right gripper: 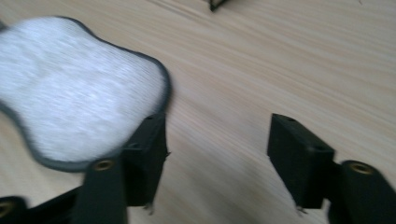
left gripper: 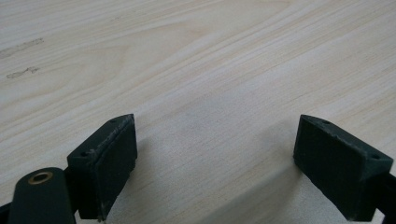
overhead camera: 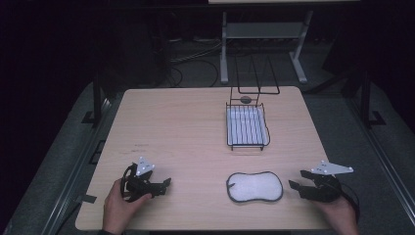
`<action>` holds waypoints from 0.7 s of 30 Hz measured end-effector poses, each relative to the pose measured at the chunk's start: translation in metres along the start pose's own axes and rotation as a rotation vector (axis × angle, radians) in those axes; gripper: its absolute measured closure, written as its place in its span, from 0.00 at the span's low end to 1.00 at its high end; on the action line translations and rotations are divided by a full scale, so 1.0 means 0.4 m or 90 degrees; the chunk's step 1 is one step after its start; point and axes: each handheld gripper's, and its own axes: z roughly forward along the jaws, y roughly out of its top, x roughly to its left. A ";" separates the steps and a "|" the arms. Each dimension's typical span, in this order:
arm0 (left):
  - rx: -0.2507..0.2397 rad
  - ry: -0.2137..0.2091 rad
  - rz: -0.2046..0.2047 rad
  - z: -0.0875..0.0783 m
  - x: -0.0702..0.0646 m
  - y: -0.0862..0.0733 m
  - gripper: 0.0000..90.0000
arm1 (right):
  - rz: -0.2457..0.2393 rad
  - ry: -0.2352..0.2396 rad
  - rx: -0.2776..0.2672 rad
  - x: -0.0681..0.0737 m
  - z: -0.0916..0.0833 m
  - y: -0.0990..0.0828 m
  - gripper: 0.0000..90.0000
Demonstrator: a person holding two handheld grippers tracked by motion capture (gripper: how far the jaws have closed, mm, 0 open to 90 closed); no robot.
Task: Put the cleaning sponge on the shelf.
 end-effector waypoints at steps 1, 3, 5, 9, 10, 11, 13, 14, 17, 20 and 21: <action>0.000 0.000 0.000 0.000 0.000 0.000 0.14 | -0.015 0.024 -0.010 0.013 -0.004 0.009 0.58; 0.000 0.000 0.000 0.000 0.000 0.000 0.14 | -0.021 0.044 -0.008 0.023 -0.002 0.016 0.67; 0.000 0.000 0.000 0.000 0.000 0.000 0.14 | -0.029 0.056 -0.003 0.031 0.001 0.019 0.70; 0.000 0.000 0.000 0.000 0.000 0.000 0.14 | -0.052 0.094 0.001 0.058 0.009 0.030 0.88; 0.000 0.000 0.000 0.000 0.000 0.000 0.14 | -0.052 0.094 0.001 0.058 0.009 0.030 0.88; 0.000 0.000 0.000 0.000 0.000 0.000 0.14 | -0.052 0.110 -0.001 0.067 0.009 0.035 0.94; 0.000 0.000 0.000 0.000 0.000 0.000 0.14 | -0.056 0.121 -0.002 0.074 0.009 0.038 0.99; 0.000 0.000 0.000 0.000 0.000 0.000 0.14 | -0.058 0.128 -0.001 0.079 0.011 0.039 1.00; 0.000 0.000 0.000 0.000 0.000 0.000 0.14 | -0.061 0.139 0.006 0.087 0.014 0.041 1.00; 0.000 0.000 0.000 0.000 0.000 0.000 0.14 | -0.069 0.151 0.014 0.099 0.021 0.042 1.00; 0.000 0.000 0.000 0.000 0.000 0.000 0.14 | -0.077 0.156 0.016 0.105 0.026 0.044 1.00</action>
